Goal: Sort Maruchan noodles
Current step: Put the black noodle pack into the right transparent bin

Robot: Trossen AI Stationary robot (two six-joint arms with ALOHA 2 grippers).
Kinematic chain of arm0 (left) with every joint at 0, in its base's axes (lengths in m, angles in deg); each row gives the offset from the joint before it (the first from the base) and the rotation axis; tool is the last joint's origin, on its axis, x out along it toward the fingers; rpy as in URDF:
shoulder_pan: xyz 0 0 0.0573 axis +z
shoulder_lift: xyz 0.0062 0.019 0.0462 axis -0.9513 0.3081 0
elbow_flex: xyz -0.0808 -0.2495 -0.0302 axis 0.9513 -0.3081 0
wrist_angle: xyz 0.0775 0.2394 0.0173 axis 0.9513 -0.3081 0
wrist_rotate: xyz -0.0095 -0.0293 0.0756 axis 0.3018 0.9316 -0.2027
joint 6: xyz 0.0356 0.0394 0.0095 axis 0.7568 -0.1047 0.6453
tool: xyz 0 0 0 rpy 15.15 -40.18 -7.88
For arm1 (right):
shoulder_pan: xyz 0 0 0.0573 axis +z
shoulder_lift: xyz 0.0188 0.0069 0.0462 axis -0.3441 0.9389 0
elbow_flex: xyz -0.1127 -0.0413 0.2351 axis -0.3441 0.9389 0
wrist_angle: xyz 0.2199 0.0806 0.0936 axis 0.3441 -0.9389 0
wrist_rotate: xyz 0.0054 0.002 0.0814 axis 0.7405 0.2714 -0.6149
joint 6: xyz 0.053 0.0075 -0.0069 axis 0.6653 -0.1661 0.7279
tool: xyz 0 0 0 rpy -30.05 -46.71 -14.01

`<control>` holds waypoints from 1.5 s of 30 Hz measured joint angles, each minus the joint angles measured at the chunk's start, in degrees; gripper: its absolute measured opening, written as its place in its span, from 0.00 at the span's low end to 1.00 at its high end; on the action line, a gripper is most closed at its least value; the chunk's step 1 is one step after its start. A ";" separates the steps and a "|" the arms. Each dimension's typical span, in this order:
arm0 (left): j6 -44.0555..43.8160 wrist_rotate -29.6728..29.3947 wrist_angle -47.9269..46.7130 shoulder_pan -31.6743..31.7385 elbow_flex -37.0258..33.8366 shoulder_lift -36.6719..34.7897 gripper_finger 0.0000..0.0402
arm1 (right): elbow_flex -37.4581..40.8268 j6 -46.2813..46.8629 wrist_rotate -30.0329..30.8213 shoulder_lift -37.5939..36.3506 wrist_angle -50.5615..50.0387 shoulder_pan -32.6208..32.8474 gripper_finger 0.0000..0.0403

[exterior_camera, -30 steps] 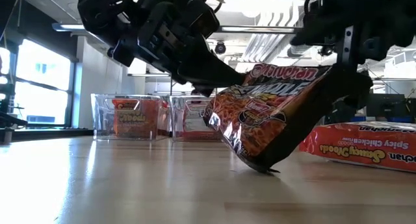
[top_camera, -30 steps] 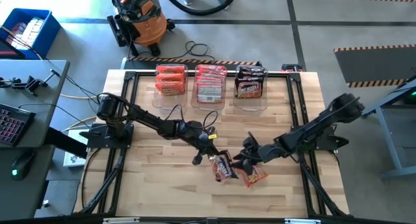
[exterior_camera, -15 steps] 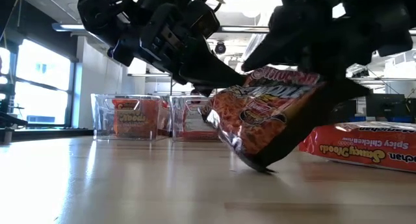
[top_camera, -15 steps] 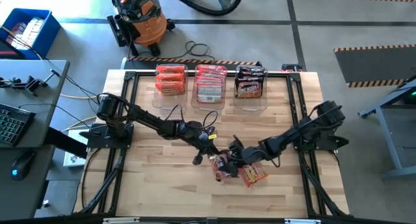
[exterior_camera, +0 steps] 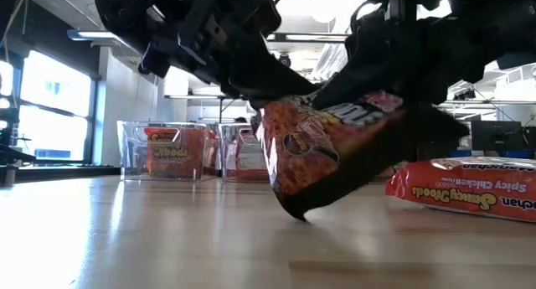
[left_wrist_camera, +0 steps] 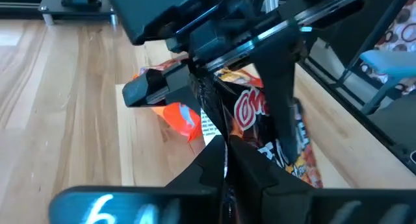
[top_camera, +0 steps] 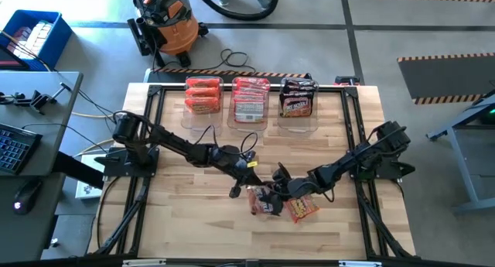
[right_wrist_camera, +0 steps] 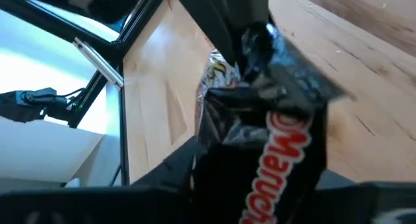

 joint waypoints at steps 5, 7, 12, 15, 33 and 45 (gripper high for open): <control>1.30 -0.51 -4.58 0.12 -0.48 -5.16 0.07 | 0.00 -3.07 -0.23 -0.01 0.23 -0.02 0.20; 2.16 -0.99 -4.68 0.14 -1.68 -7.73 0.08 | 0.00 -4.30 -1.02 -0.36 -0.05 0.00 0.18; 2.94 -3.94 0.08 -0.14 -8.63 -15.30 0.08 | -0.20 -7.49 -3.14 -4.55 -3.47 -0.98 0.20; 2.96 -5.36 5.93 -0.23 -14.23 -19.30 0.07 | -1.75 -10.62 -4.66 -9.90 -12.90 -2.29 0.21; -0.20 -13.13 9.80 0.08 -23.51 -27.49 0.06 | -51.13 -64.47 -9.08 -14.18 -104.34 -34.31 0.20; 0.06 -13.14 9.88 0.21 -23.50 -27.49 0.06 | -54.54 -89.33 -4.37 -0.23 -112.76 -51.61 0.20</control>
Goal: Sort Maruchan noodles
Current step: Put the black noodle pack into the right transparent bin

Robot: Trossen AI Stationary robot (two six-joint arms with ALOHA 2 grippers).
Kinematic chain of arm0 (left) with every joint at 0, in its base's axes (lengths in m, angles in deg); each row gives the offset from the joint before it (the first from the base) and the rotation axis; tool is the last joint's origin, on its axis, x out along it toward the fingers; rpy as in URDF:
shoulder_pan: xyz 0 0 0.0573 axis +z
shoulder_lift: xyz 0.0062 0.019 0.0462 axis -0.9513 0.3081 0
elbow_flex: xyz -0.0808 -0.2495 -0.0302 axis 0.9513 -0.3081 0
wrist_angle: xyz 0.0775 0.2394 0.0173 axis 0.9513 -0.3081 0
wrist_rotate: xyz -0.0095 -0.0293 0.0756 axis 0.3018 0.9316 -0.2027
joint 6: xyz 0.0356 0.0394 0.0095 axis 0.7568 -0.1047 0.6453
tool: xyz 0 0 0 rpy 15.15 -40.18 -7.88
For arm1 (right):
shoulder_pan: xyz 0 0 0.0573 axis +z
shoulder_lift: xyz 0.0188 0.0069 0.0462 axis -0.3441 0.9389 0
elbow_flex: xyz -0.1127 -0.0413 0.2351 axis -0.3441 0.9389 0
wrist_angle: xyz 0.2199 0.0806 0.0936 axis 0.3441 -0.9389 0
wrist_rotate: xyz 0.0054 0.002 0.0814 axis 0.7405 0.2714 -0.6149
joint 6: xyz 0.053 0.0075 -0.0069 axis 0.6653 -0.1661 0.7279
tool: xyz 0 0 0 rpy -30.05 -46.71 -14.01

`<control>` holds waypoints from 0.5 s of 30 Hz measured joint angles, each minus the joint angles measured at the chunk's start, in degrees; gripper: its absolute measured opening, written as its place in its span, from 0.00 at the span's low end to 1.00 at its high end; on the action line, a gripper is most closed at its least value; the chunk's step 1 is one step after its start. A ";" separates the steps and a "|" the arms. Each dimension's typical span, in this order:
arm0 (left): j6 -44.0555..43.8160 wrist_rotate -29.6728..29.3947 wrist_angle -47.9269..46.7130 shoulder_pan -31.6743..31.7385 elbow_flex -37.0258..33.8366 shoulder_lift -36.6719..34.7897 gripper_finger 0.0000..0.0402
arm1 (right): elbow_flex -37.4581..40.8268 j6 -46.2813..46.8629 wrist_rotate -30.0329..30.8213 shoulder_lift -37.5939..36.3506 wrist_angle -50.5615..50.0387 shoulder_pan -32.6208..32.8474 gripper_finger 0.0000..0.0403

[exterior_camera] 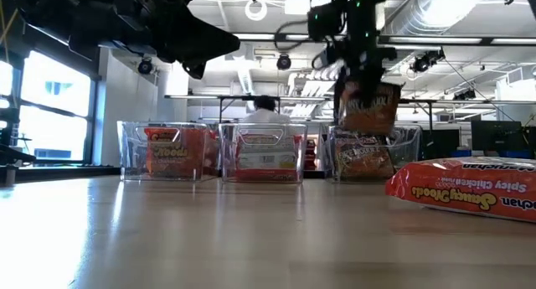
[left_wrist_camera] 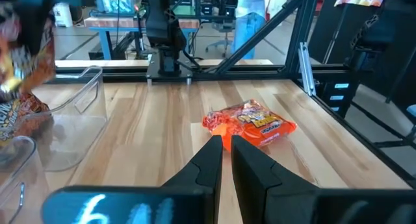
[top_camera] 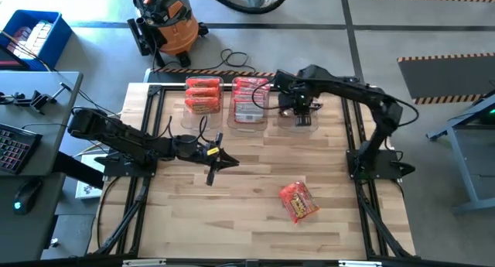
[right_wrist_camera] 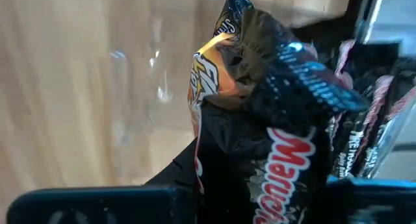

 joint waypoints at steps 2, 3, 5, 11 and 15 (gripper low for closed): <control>0.68 0.00 0.00 0.00 0.00 0.00 0.06 | 0.41 -1.33 0.41 1.64 0.00 -1.65 0.20; 0.96 0.00 0.00 0.00 0.00 0.00 0.06 | 0.52 -1.71 0.42 2.47 0.02 -2.31 0.20; 1.74 0.00 -0.01 0.00 0.00 0.00 0.06 | 1.23 -2.71 0.48 3.46 0.39 -3.40 0.20; 3.84 -0.28 0.00 0.09 0.00 0.00 0.06 | 6.12 -5.55 1.29 4.06 4.76 -5.46 0.20; 3.94 -0.33 0.02 0.85 0.00 0.00 0.06 | 8.93 -6.91 1.42 4.06 8.01 -6.29 0.20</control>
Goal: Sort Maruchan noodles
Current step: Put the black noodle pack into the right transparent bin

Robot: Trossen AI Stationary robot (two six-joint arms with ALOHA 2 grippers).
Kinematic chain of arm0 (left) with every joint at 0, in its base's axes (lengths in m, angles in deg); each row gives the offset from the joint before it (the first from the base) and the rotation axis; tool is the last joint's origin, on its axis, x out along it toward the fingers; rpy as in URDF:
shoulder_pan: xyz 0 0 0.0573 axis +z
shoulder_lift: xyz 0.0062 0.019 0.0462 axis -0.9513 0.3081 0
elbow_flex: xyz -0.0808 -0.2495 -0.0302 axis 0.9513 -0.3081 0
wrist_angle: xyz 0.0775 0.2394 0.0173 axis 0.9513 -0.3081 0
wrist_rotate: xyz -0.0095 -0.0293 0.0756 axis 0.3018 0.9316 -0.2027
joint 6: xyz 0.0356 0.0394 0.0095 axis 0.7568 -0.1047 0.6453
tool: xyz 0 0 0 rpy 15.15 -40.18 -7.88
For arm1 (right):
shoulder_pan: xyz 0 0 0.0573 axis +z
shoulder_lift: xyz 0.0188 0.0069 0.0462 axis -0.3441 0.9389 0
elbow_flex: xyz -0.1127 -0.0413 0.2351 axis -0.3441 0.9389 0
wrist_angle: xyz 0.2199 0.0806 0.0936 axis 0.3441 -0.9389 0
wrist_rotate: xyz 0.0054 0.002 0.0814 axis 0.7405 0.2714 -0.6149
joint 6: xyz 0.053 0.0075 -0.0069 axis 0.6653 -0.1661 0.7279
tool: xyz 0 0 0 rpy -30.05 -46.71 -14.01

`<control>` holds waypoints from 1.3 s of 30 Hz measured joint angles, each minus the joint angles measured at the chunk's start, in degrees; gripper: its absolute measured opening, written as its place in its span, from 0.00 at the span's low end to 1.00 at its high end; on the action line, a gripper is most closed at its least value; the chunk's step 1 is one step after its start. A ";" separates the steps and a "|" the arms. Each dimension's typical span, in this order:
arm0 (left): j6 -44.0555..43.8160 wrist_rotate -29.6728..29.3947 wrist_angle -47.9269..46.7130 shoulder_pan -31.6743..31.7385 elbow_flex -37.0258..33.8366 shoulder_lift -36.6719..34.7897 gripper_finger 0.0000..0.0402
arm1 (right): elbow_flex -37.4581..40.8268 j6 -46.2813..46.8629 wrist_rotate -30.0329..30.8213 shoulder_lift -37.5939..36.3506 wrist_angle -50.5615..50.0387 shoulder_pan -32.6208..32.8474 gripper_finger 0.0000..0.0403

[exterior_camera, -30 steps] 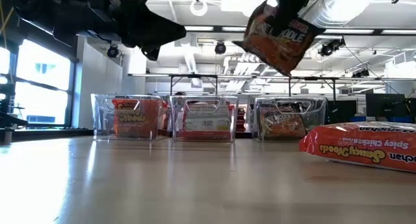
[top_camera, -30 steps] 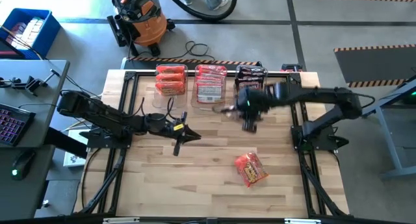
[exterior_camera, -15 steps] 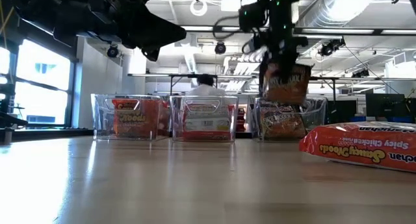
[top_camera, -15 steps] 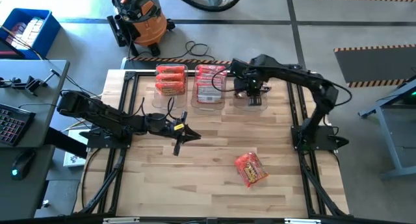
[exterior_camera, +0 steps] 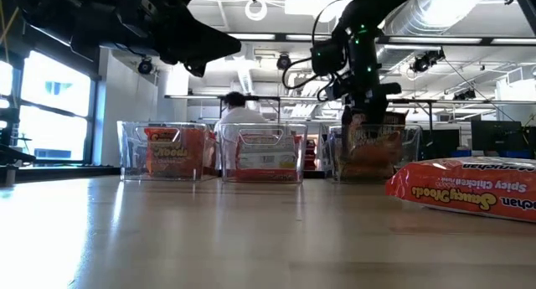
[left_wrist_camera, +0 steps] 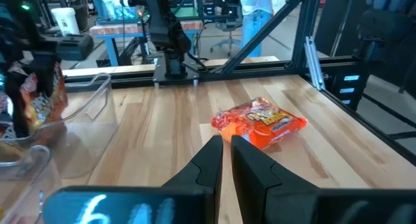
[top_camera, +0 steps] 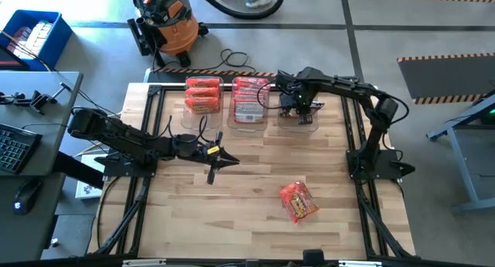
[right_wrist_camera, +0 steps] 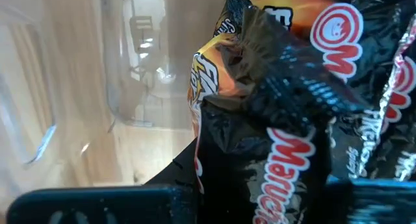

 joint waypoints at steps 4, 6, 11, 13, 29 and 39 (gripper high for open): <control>-0.27 -0.08 0.00 0.74 0.00 0.00 0.06 | 2.00 -0.37 -0.31 0.00 2.59 -0.05 0.20; -0.74 -0.09 -0.01 1.04 0.00 0.00 0.06 | 3.09 -0.39 -1.01 0.00 3.84 -0.03 0.20; -1.21 -0.07 0.00 1.03 0.00 0.00 0.06 | 6.21 0.07 -2.26 0.00 7.18 0.06 0.20; -1.21 -0.07 0.00 1.03 0.00 0.00 0.06 | 7.54 0.54 -1.63 0.00 8.95 0.11 0.20; -1.20 -0.07 0.00 1.03 0.02 0.00 0.06 | 9.48 4.21 1.74 -0.02 17.49 0.14 0.27; -1.21 -0.05 0.00 1.03 0.04 0.00 0.06 | 9.48 4.25 3.88 -0.02 18.56 0.13 0.42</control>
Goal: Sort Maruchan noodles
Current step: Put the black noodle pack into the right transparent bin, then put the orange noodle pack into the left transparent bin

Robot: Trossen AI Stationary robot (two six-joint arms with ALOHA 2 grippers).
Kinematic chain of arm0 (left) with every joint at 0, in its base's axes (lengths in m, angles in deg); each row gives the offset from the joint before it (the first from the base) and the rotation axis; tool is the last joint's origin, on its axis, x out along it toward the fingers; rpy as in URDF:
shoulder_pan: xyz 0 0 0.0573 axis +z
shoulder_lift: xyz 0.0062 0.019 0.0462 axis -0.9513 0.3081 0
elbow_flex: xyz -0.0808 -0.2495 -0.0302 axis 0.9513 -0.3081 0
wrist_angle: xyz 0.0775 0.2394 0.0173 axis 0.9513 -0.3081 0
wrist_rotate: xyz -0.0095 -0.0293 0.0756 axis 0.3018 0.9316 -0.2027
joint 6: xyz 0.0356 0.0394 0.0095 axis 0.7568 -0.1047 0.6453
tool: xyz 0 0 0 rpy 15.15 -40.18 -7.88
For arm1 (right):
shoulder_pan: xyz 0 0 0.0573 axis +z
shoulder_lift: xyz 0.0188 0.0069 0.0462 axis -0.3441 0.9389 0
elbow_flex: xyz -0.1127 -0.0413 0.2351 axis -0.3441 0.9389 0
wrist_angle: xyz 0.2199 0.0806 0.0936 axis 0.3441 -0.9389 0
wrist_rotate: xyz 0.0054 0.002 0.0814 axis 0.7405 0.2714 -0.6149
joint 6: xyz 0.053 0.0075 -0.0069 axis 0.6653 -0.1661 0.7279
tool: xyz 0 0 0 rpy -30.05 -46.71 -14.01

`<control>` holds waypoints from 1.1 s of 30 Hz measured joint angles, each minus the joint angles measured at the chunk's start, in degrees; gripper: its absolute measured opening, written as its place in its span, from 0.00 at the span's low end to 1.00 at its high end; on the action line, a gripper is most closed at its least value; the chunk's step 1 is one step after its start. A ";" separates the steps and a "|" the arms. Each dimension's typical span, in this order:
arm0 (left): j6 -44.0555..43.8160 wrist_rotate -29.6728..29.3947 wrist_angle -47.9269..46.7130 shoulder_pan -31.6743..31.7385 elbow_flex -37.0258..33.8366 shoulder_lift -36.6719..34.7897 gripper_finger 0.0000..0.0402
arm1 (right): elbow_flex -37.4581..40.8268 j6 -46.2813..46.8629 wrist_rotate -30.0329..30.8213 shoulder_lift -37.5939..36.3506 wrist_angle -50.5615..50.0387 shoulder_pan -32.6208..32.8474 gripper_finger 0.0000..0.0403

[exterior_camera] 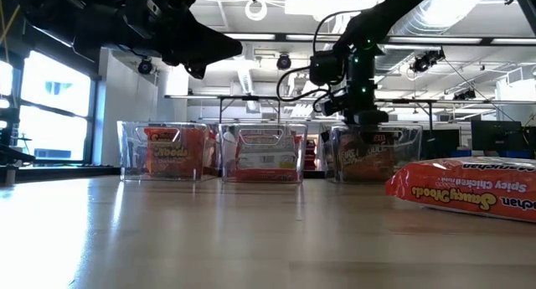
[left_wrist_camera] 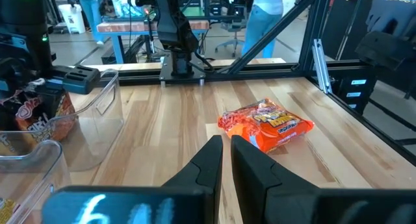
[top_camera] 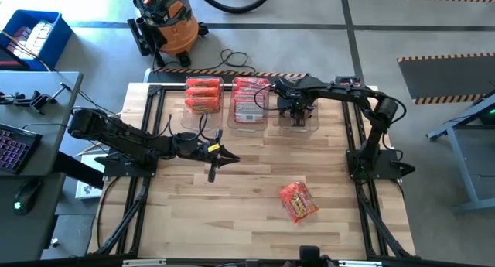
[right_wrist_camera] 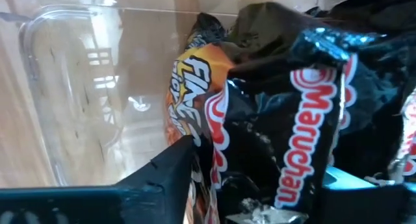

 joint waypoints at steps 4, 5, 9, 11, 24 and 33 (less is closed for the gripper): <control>0.00 0.00 -0.02 -0.01 0.00 0.00 0.06 | 0.00 0.10 0.21 0.00 0.35 0.00 0.48; 0.00 0.00 -0.02 0.00 0.00 0.00 0.06 | 0.00 0.12 0.41 0.00 0.35 0.00 0.49; 0.02 0.00 -0.02 0.00 0.00 0.00 0.06 | 0.00 0.45 2.23 -0.02 0.31 0.39 0.50; 0.02 0.00 -0.02 0.00 -0.01 0.00 0.06 | 0.00 0.44 2.74 -0.25 0.43 0.61 0.50; 0.00 0.00 -0.28 0.00 0.00 0.00 0.07 | -9.19 1.00 3.92 -0.37 -3.80 3.47 0.50; 0.02 0.02 -2.01 -0.02 0.00 0.02 0.07 | -23.66 7.97 3.38 -0.43 -23.10 11.07 0.44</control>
